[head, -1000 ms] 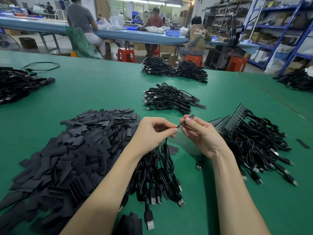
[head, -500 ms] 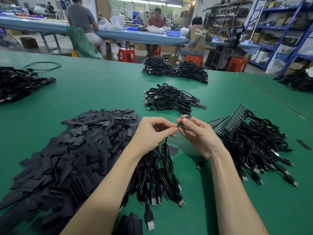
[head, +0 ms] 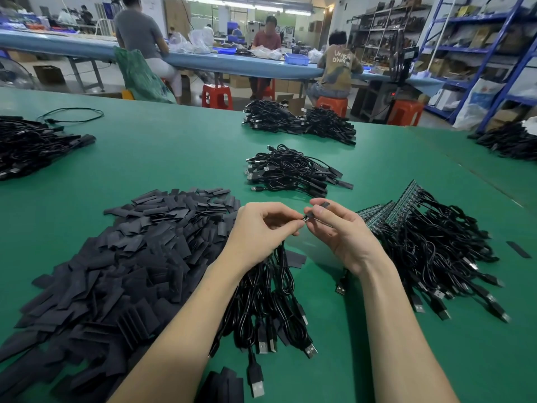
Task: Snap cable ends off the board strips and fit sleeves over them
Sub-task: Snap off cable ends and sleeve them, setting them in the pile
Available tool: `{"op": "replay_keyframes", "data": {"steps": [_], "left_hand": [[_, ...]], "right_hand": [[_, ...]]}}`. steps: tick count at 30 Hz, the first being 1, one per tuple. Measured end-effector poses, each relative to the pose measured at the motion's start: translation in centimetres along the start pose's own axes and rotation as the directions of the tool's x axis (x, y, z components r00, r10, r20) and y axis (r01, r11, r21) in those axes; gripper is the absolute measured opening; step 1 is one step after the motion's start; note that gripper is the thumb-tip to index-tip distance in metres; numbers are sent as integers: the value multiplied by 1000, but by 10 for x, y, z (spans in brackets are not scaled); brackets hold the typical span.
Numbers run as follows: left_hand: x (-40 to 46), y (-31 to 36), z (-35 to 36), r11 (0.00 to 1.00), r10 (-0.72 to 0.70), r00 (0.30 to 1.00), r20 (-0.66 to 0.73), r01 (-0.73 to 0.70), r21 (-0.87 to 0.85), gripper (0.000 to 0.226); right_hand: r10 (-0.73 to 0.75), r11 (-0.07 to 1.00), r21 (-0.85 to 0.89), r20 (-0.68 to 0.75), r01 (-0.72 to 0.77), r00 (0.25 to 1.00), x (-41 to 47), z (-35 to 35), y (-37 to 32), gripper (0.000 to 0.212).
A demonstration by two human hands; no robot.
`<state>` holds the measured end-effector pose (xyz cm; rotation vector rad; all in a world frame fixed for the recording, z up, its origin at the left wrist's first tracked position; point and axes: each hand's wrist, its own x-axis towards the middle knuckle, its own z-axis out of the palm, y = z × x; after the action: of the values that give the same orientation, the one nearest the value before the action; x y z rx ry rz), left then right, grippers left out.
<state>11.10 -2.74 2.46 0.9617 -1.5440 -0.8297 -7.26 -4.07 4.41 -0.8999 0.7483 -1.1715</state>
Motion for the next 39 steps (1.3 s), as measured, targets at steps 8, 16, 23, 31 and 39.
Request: {"op": "replay_keyframes", "data": {"steps": [8,16,23,31,39], "left_hand": [[1,1,0,998,-23,1000,18,24,-51,7],[1,3,-3,995,-10,999,39,14,-97,5],[0,0,-8,983,-29,999,26,34,-180,12],[2,-1,-5,949,-119,991,57,131,-285,15],[2,0,-5,959,-163,987,18,162,-233,13]], "right_hand": [[-17,1000,24,-37,18,999,1,4,4,20],[5,1000,-15,20,-5,1000,-1,6,3,21],[-2,998,-57,73,6,997,0,12,8,21],[-144,985,-97,-5,143,990,0,20,10,42],[-212,973,-111,-91,201,973,2,25,16,24]]}}
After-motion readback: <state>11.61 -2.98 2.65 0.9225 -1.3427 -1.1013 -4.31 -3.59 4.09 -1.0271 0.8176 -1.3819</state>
